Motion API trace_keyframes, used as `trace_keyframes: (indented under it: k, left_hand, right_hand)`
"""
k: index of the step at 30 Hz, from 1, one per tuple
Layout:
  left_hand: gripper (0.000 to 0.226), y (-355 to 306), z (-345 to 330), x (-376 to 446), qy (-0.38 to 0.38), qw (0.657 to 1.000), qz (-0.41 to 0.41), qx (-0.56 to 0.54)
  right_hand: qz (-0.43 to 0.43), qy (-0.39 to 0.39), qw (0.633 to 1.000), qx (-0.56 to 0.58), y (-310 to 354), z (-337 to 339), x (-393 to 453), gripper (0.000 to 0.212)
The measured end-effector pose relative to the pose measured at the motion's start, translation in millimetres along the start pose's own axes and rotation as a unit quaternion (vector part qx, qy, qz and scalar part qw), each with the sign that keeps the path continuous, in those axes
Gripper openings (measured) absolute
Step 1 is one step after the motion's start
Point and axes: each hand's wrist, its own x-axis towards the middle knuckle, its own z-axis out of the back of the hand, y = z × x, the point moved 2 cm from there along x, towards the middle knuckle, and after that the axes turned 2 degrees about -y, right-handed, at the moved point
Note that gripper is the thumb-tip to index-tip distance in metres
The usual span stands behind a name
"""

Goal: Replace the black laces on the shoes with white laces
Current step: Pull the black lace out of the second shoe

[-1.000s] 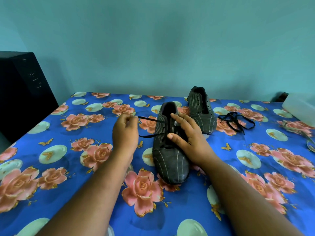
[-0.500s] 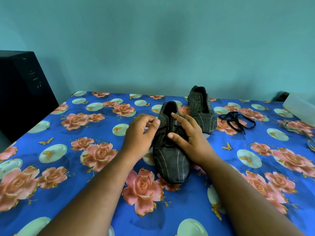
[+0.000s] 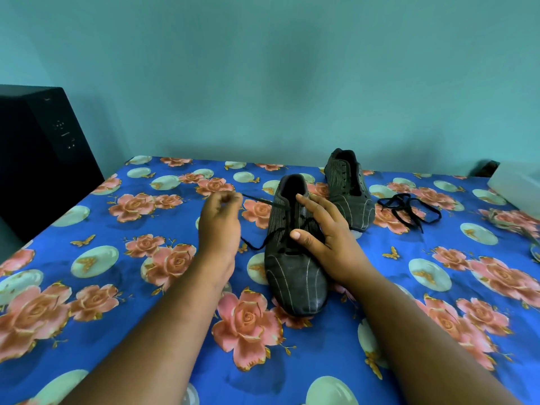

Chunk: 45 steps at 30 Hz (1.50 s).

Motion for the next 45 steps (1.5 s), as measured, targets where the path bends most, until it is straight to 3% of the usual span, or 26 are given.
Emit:
trace_keyframes:
  k: [3, 4, 6, 9, 14, 17, 19, 21, 24, 26, 28, 32, 36, 40, 42, 45]
  left_hand:
    - [0.01, 6, 1, 4, -0.035, 0.996, 0.007, 0.076]
    - [0.006, 9, 1, 4, -0.021, 0.988, -0.029, 0.152]
    - [0.027, 10, -2, 0, 0.028, 0.946, -0.132, 0.296]
    - [0.044, 7, -12, -8, 0.117, 0.912, -0.265, 0.29]
    - [0.017, 18, -23, -17, 0.136, 0.893, -0.308, 0.298]
    - [0.024, 18, -24, -17, 0.144, 0.909, -0.27, 0.284]
    - [0.027, 13, -24, -19, 0.183, 0.956, -0.151, 0.171]
    - [0.025, 7, -24, -22, 0.203, 0.978, -0.013, 0.041]
    - [0.032, -1, -15, -16, 0.127, 0.985, 0.089, -0.078]
    - [0.031, -7, -9, -11, 0.082, 0.991, 0.081, -0.068]
    - [0.023, -5, -5, -7, 0.061, 0.996, 0.031, 0.057]
    - [0.005, 9, 2, 3, 0.074, 0.962, -0.043, 0.261]
    - [0.029, 1, -1, -2, 0.153, 0.95, -0.085, 0.257]
    - [0.062, 1, -6, -13, 0.3, 0.939, -0.014, 0.165]
    - [0.077, 6, -6, -14, 0.356, 0.922, 0.013, 0.15]
    - [0.097, 8, -4, -13, 0.381, 0.904, -0.013, 0.194]
  right_hand:
    - [-0.003, 0.0, 1.0, -0.002, -1, 0, 0, 0.076]
    - [-0.002, -0.001, 1.0, -0.004, -1, 0, 0, 0.076]
    - [-0.001, -0.003, 1.0, -0.006, -1, 0, -1, 0.076]
    - [0.006, -0.009, 1.0, -0.006, 0, 0, 0, 0.076]
    - [0.009, -0.009, 1.0, -0.008, -2, 0, 0, 0.076]
    - [0.013, -0.006, 1.0, -0.004, -1, -1, 0, 0.076]
    - [0.014, -0.005, 1.0, 0.002, 1, -1, 0, 0.074]
    - [0.013, -0.003, 1.0, 0.003, 0, 0, -1, 0.073]
    - [0.003, 0.004, 1.0, 0.008, -2, 0, -1, 0.072]
    - [-0.001, 0.006, 1.0, 0.014, -2, 0, -1, 0.072]
    - [0.006, -0.004, 1.0, 0.022, -1, 2, -1, 0.072]
    - [0.035, -0.047, 0.998, 0.001, 2, 16, -1, 0.059]
    - [0.106, -0.084, 0.989, -0.054, 5, 26, -1, 0.034]
    - [0.17, -0.089, 0.974, -0.122, 11, 23, -1, 0.021]
    - [0.177, -0.07, 0.971, -0.144, 14, 20, 0, 0.018]
    - [0.163, -0.048, 0.976, -0.139, 20, 19, -2, 0.011]
